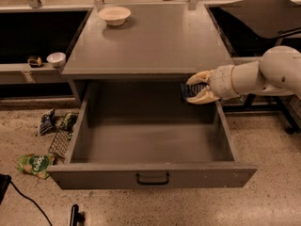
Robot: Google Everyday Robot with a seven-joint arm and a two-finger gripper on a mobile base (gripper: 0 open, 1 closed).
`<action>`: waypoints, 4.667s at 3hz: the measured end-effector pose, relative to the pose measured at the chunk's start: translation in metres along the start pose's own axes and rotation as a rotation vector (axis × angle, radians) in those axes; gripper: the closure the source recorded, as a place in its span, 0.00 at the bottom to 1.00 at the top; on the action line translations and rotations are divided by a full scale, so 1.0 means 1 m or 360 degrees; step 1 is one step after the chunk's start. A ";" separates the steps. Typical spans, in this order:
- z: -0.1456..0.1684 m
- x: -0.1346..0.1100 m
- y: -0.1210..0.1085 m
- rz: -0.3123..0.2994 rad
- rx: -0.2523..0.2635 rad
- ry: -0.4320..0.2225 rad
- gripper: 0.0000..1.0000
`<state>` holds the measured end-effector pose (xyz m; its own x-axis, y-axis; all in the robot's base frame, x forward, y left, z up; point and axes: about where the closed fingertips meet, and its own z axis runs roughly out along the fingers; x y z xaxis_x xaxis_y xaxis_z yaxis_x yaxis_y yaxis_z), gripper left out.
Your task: Pick rxbar blueberry from top drawer and place on counter
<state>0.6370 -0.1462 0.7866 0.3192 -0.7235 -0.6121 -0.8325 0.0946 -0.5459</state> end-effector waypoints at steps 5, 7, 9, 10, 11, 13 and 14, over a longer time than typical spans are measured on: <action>-0.011 -0.083 -0.119 -0.0676 0.0279 0.0054 1.00; 0.004 -0.091 -0.128 -0.0686 0.0293 -0.0010 1.00; 0.051 -0.153 -0.192 -0.0777 0.0486 -0.0315 1.00; 0.068 -0.177 -0.211 -0.0764 0.0549 -0.0417 1.00; 0.088 -0.194 -0.219 -0.0740 0.0537 -0.0511 0.82; 0.113 -0.204 -0.219 -0.0679 0.0475 -0.0608 0.35; 0.117 -0.204 -0.219 -0.0655 0.0461 -0.0619 0.12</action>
Offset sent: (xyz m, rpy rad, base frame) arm -0.0053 0.0102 0.0238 -0.0233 -0.0642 0.0323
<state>0.8075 0.0608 0.9643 0.7734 -0.4438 -0.4526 -0.4679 0.0821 -0.8800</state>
